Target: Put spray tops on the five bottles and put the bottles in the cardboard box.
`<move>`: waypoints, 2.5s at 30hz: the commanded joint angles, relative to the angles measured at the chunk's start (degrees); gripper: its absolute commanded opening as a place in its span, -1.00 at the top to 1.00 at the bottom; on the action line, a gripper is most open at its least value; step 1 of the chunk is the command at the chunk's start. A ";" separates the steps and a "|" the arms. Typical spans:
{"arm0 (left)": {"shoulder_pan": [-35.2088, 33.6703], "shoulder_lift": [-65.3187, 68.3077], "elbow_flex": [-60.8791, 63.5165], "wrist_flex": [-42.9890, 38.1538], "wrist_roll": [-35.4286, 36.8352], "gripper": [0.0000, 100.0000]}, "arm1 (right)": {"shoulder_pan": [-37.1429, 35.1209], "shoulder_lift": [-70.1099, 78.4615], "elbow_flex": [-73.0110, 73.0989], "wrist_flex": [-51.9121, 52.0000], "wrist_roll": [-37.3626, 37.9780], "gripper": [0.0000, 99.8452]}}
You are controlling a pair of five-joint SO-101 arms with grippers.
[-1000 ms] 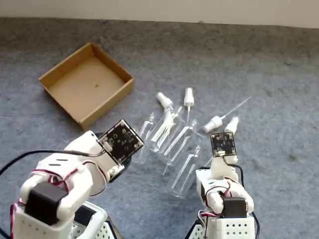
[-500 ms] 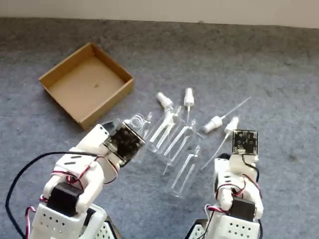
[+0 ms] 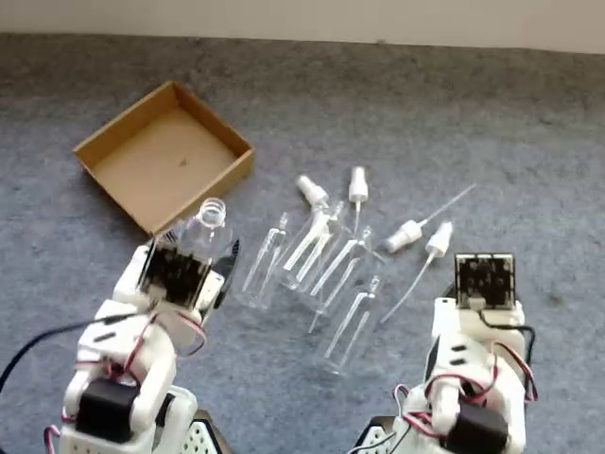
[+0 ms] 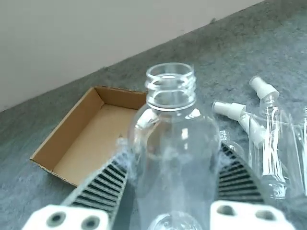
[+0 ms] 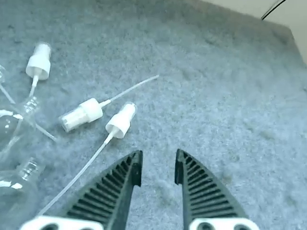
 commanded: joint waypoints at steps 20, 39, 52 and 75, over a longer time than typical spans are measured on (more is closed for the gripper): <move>0.75 -5.76 10.68 -8.53 0.97 0.83 | -7.69 77.23 -41.98 8.13 -22.42 0.77; 0.22 -5.76 12.00 -8.53 6.77 0.83 | -10.77 106.59 -60.00 6.46 -38.51 0.55; 0.57 -5.76 12.26 -8.53 6.95 0.83 | -11.21 107.21 -58.59 -2.24 -47.74 0.55; 0.57 -5.76 12.44 -8.18 6.86 0.83 | -10.86 107.56 -47.60 -18.24 -47.21 0.55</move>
